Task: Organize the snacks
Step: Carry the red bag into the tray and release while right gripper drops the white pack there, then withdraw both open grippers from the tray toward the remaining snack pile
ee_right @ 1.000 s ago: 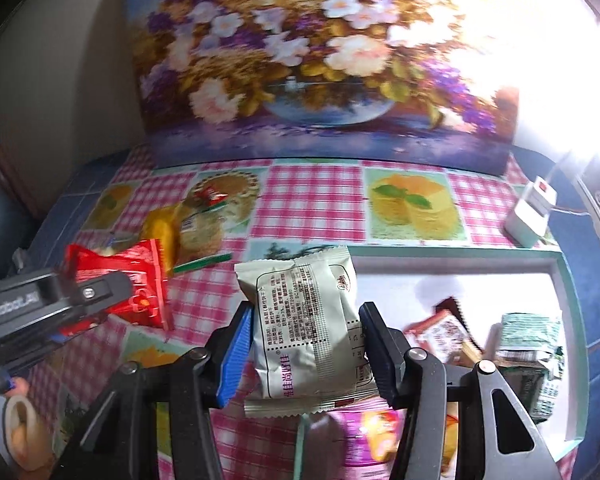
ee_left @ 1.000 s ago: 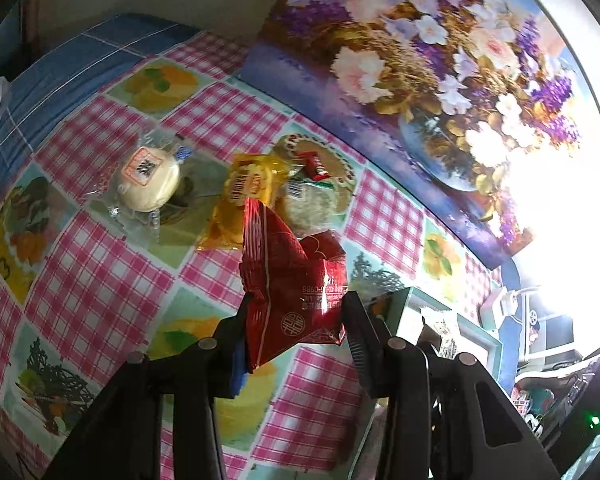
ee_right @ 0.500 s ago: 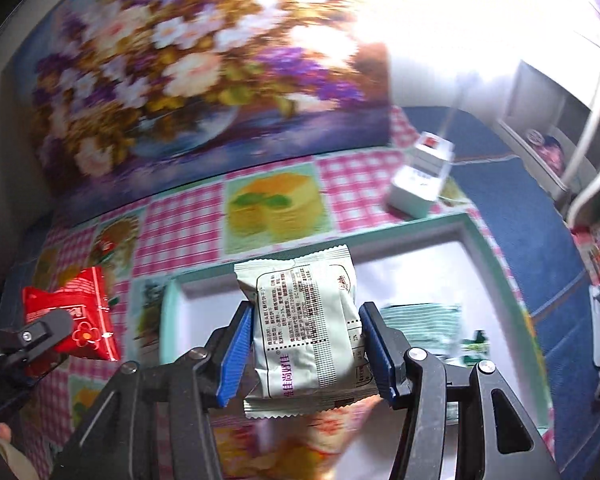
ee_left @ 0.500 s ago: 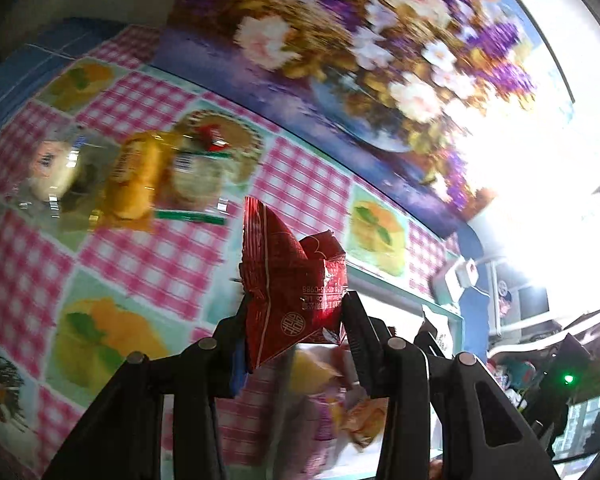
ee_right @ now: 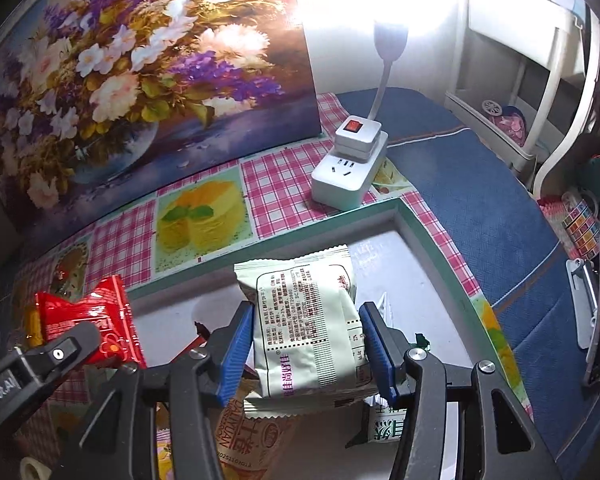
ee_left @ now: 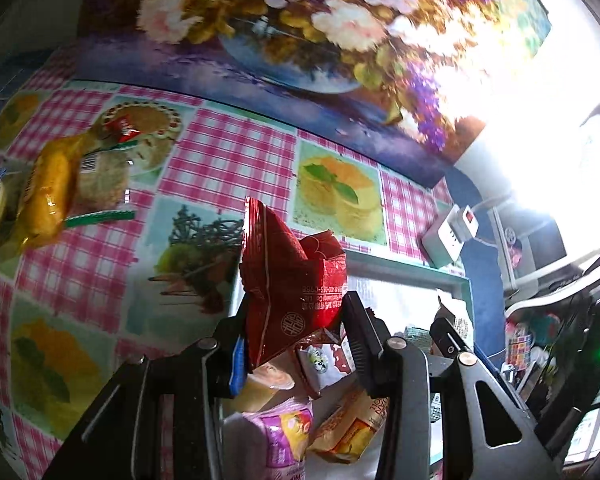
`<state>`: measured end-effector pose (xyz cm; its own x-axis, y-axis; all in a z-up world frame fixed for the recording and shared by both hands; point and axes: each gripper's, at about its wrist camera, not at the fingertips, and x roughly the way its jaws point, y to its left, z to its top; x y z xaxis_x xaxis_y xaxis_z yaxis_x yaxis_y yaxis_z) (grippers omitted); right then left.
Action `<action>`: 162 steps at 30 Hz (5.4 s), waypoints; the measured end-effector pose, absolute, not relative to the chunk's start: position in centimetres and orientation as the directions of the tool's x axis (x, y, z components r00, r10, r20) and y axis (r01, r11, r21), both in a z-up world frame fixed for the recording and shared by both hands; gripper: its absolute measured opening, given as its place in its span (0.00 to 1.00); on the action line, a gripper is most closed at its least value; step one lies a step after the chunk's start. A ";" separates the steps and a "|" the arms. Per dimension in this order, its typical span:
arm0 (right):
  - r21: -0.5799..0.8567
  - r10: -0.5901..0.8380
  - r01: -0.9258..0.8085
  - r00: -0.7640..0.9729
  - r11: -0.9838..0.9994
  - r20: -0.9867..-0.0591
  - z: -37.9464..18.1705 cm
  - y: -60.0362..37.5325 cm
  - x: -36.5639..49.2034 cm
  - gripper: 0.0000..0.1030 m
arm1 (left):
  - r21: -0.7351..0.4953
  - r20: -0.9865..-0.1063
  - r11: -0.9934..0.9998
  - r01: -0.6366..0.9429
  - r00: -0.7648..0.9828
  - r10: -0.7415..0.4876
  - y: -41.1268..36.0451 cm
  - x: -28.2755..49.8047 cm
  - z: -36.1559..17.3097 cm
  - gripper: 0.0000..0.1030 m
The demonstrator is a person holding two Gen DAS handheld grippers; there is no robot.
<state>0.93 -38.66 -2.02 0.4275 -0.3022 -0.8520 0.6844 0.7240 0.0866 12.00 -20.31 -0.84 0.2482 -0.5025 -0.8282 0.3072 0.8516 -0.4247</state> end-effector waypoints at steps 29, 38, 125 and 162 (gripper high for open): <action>0.051 -0.305 0.676 0.397 0.735 -0.866 -2.6 -38.4 1.9 0.55 | -0.381 -0.860 0.875 0.300 0.234 -0.454 -21.7 12.4 -2.1 0.62; 0.047 -0.299 0.674 0.389 0.737 -0.871 -2.7 -38.4 2.1 0.65 | -0.285 -0.885 0.926 0.248 0.303 -0.353 -19.9 13.0 -1.3 0.79; 0.051 -0.069 0.212 0.520 0.976 -0.851 -4.4 -16.8 15.5 1.00 | -0.076 -0.888 0.992 -0.104 0.460 -0.020 7.6 21.4 -2.3 0.95; 0.000 -0.017 0.044 0.382 0.999 -0.924 -6.3 -15.2 24.9 0.86 | -0.088 -0.920 0.982 0.167 0.365 -0.144 3.5 26.6 -6.3 0.95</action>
<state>24.94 -15.16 -6.34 0.3823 -0.0167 -0.9239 0.0436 0.9990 -0.0001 26.59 3.53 -6.29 0.3647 -0.1439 -0.9199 0.1667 0.9821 -0.0876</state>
